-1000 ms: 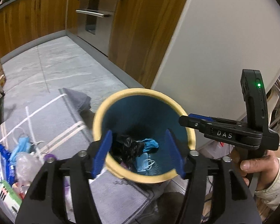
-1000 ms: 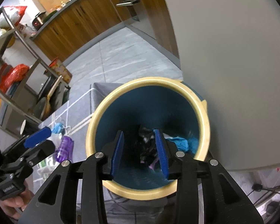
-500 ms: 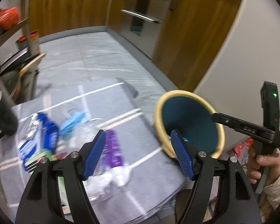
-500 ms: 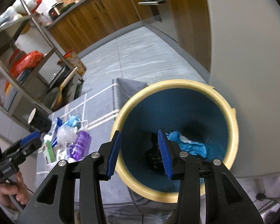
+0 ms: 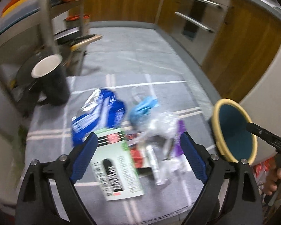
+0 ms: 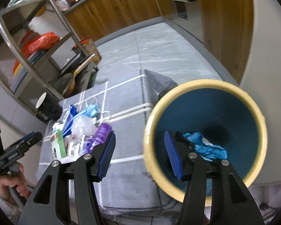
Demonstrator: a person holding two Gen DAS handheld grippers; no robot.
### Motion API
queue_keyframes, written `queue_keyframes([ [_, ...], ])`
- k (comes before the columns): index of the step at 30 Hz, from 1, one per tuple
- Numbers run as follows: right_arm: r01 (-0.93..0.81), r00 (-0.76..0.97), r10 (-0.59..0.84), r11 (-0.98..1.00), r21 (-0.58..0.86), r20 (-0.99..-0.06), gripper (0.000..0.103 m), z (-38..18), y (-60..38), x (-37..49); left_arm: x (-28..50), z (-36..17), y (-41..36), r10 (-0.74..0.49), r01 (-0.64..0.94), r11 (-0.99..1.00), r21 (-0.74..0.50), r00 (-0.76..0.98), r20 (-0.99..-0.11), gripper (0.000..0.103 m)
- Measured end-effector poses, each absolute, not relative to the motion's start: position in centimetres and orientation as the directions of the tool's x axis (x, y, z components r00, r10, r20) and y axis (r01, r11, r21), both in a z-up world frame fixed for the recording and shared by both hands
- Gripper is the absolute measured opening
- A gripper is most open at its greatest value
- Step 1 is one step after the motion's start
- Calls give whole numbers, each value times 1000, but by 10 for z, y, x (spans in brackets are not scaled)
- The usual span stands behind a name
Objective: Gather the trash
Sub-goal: 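Grasp the white medicine box with left tool while right tool grasps purple bottle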
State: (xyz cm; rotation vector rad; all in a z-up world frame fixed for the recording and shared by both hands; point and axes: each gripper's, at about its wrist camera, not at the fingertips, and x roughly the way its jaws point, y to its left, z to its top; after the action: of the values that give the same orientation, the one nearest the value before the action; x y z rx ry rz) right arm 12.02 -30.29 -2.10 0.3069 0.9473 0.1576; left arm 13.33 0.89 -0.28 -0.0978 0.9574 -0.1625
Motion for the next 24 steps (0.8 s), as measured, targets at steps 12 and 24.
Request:
queue_keyframes([
  [12, -75, 515, 344, 930, 359, -785, 56, -34, -255, 127, 136, -58, 44, -177, -108, 964, -244, 428, -886, 89],
  [24, -130, 417, 418, 906, 402, -807, 56, -62, -216, 126, 143, -92, 44, -207, -126, 956, -265, 351, -913, 80],
])
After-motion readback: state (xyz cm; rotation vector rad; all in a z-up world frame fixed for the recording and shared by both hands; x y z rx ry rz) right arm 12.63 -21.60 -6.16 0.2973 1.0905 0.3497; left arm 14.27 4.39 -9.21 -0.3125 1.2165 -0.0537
